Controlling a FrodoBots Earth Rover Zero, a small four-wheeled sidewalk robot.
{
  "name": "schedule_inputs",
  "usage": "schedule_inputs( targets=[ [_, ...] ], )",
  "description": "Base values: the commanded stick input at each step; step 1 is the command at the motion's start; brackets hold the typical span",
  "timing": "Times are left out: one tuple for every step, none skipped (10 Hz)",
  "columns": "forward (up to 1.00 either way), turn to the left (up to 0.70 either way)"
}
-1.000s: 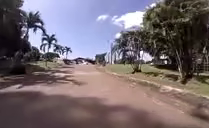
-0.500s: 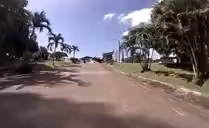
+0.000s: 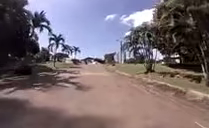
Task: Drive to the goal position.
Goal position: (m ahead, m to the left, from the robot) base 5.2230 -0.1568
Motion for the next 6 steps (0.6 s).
schedule_inputs(
  targets=[
    [0.7, 0.0],
    [0.7, 0.0],
    [0.7, 0.0],
    [0.7, 0.0],
    [0.7, 0.0],
    [0.7, 0.0]
  ],
)
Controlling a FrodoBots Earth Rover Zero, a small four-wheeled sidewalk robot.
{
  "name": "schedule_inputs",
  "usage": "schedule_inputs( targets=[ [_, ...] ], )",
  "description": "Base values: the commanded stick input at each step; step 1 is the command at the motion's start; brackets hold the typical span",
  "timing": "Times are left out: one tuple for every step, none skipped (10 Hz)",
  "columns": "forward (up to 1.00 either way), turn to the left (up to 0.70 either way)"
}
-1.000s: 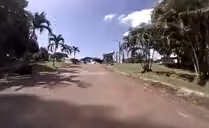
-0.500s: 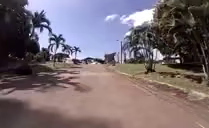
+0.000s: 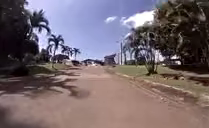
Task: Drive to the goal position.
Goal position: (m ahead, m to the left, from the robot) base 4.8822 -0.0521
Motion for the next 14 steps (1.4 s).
schedule_inputs(
  targets=[
    [0.7, 0.0],
    [0.7, 0.0],
    [0.7, 0.0],
    [0.7, 0.0],
    [0.7, 0.0],
    [0.7, 0.0],
    [0.7, 0.0],
    [0.7, 0.0],
    [0.7, 0.0],
    [0.7, 0.0],
    [0.7, 0.0],
    [0.7, 0.0],
    [0.7, 0.0],
    [0.7, 0.0]
  ],
)
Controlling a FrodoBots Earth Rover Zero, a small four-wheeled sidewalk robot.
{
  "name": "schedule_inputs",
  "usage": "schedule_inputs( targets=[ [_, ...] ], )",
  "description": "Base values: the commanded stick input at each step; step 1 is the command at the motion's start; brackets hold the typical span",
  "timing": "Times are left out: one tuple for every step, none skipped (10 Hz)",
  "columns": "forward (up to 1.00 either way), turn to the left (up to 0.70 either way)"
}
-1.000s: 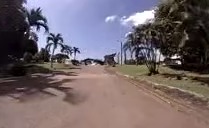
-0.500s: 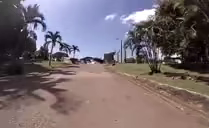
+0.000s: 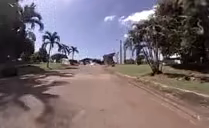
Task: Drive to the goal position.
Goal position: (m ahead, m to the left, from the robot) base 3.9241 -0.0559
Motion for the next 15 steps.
schedule_inputs(
  targets=[
    [0.7, 0.0],
    [0.7, 0.0],
    [0.7, 0.0],
    [0.7, 0.0],
    [0.7, 0.0],
    [0.7, 0.0],
    [0.7, 0.0],
    [0.7, 0.0],
    [0.7, 0.0],
    [0.7, 0.0],
    [0.7, 0.0],
    [0.7, 0.0],
    [0.7, 0.0],
    [0.7, 0.0],
    [0.7, 0.0]
  ],
)
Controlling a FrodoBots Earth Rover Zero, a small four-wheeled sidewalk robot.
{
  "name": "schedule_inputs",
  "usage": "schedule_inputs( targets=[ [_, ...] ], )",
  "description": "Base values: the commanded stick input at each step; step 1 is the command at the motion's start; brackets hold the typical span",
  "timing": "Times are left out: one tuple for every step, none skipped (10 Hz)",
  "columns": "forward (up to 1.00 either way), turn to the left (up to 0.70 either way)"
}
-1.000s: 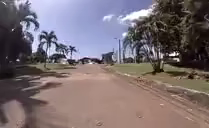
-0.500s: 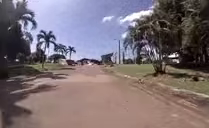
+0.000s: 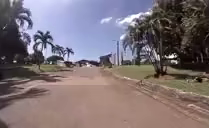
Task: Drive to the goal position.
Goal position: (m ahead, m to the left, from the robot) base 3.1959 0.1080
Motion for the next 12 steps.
schedule_inputs(
  targets=[
    [0.7, 0.0],
    [0.7, 0.0],
    [0.7, 0.0],
    [0.7, 0.0],
    [0.7, 0.0],
    [0.7, 0.0],
    [0.7, 0.0],
    [0.7, 0.0],
    [0.7, 0.0],
    [0.7, 0.0],
    [0.7, 0.0],
    [0.7, 0.0]
  ],
)
